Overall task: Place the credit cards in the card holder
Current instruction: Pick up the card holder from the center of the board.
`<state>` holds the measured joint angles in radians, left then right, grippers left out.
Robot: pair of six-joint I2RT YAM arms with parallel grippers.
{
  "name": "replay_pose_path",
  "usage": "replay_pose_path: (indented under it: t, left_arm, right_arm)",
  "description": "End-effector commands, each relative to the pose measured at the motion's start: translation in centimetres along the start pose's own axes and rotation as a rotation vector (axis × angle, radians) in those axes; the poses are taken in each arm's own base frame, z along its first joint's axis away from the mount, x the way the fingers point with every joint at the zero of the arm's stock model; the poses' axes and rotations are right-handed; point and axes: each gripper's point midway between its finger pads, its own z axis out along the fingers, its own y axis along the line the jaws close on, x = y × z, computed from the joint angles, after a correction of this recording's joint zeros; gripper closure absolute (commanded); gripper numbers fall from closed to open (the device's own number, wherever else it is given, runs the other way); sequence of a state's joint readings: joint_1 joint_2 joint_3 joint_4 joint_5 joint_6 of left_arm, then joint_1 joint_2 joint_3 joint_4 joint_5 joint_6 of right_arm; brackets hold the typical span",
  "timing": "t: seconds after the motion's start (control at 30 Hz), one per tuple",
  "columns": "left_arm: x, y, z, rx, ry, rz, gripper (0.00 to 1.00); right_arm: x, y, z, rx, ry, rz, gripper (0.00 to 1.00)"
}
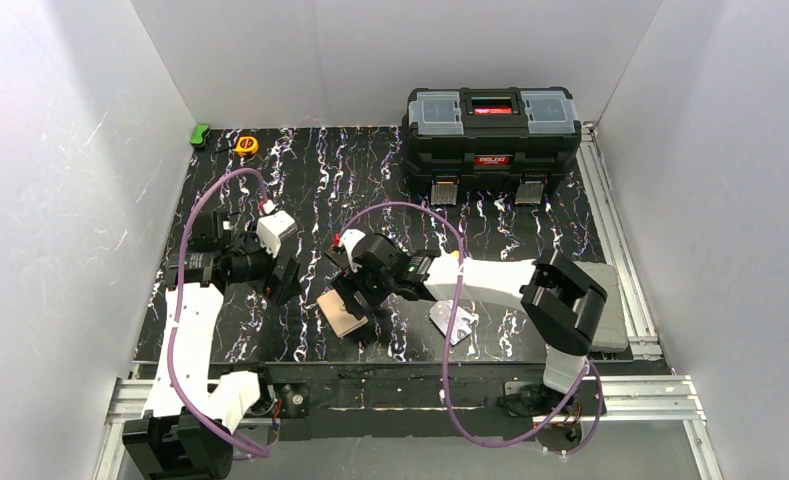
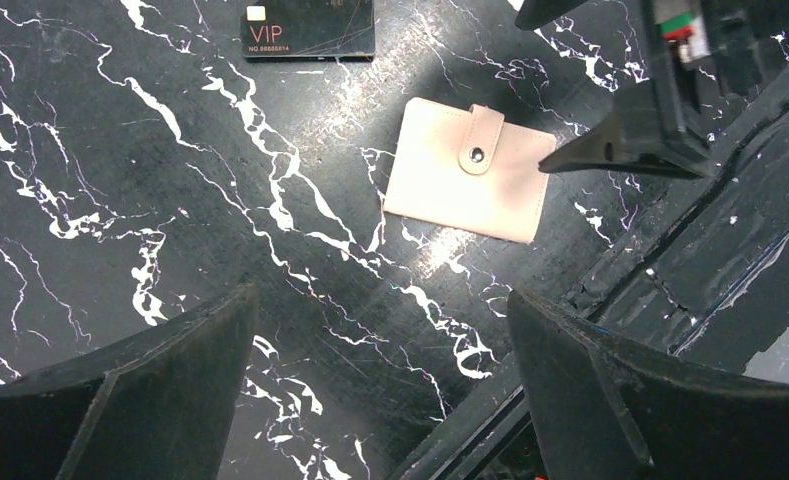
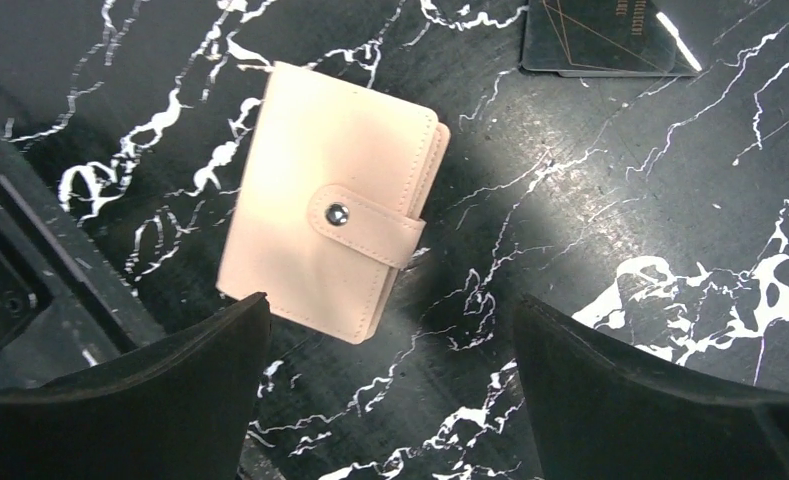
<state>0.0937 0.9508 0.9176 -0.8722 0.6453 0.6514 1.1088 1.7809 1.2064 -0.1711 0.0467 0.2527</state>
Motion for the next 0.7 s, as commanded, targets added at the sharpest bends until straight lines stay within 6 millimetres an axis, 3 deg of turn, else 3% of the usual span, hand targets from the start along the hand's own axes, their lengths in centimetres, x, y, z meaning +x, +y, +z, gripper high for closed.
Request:
replay_pose_path:
  t: [0.0,0.2,0.5,0.67]
  left_arm:
    - [-0.1,-1.1,-0.3,0.040,-0.017,0.010,0.06]
    - [0.5,-1.2,0.0,0.045,0.000,-0.053,0.07]
    - [1.2,-0.9,0.3,0.039,0.026,-0.057,0.09]
    - [1.2,-0.7,0.5,0.039,0.029,-0.050,0.12]
  right_arm:
    - [-2.6,-0.2,0.5,0.012,-0.059,-0.042,0.07]
    - [-2.6,0.6,2.5,-0.005,-0.036,-0.075,0.09]
    - [-0.8,1.4,5.1,-0.042,0.021,-0.095,0.18]
    - [-0.3,1.4,5.7,-0.048,0.037,-0.104,0.35]
